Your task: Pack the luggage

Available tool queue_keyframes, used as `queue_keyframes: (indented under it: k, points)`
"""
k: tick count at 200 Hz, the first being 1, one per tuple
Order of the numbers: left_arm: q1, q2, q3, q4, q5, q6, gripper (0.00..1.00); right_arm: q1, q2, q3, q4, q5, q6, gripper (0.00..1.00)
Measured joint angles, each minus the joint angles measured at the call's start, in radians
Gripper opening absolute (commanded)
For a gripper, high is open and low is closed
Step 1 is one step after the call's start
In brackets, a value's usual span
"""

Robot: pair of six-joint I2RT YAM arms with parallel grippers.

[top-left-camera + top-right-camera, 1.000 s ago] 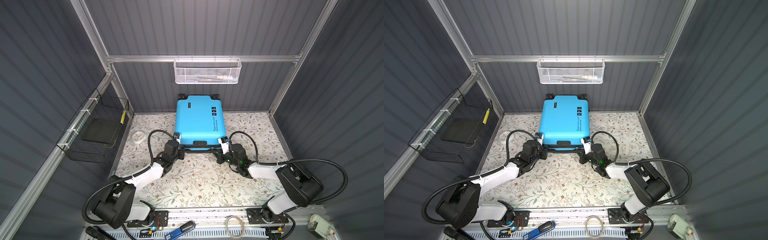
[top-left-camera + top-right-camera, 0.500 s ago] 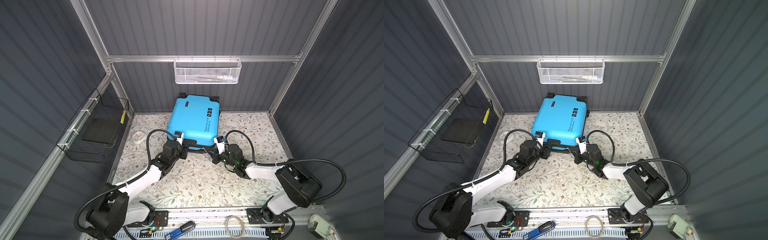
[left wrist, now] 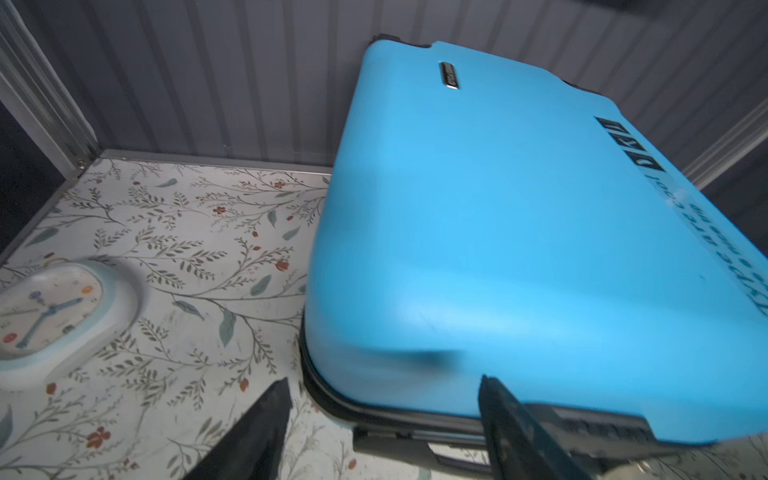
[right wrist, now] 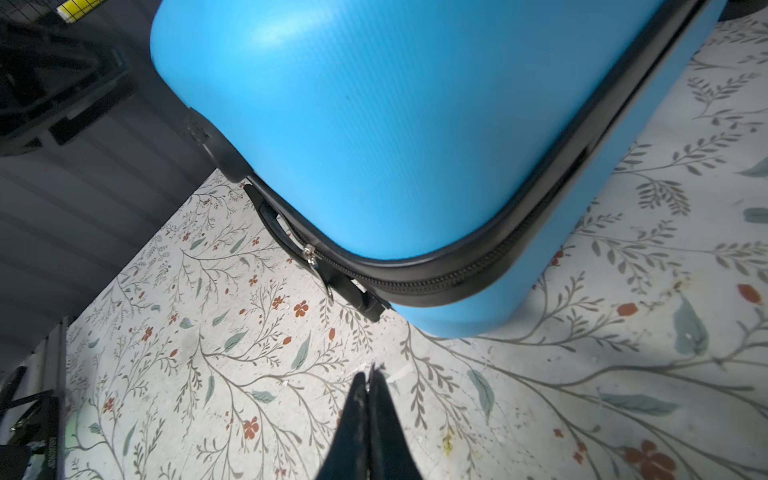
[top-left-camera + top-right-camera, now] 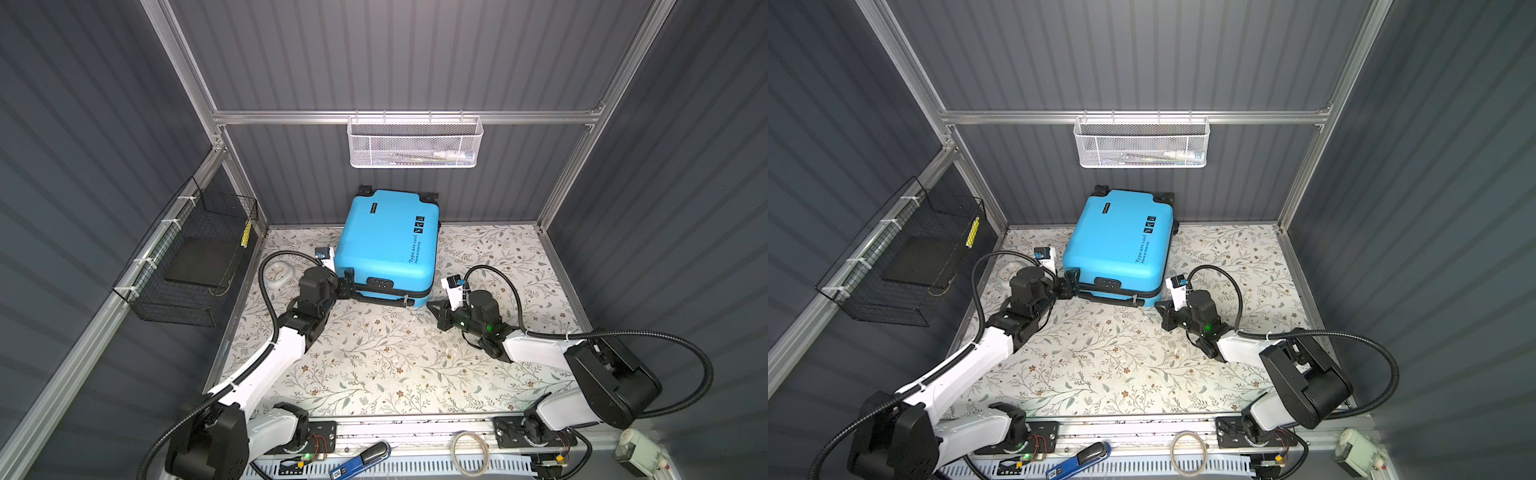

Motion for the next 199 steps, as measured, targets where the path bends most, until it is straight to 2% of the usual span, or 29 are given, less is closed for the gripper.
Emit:
queue_keyframes:
  k: [16,46,74,105,150,199]
  points:
    - [0.022,0.096,0.132,-0.045,0.034,0.02,0.78,0.0,-0.006,-0.006,0.0,-0.022,-0.006,0.41]
    - [0.09,0.246,0.324,-0.103,0.168,0.045,0.8,0.0,-0.053,-0.02,-0.003,-0.045,0.0,0.53]
    - [0.146,0.359,0.438,-0.169,0.266,0.067,0.8,0.002,-0.103,-0.047,-0.001,-0.051,-0.007,0.59]
    - [0.177,0.424,0.499,-0.213,0.415,0.08,0.77,0.007,-0.122,-0.091,0.01,-0.055,-0.018,0.6]
    - [0.214,0.447,0.514,-0.219,0.584,0.091,0.72,0.021,-0.105,-0.139,0.075,-0.055,-0.03,0.58]
    - [0.185,0.395,0.385,-0.11,0.698,0.035,0.71,0.031,-0.04,-0.14,0.175,-0.021,-0.031,0.6]
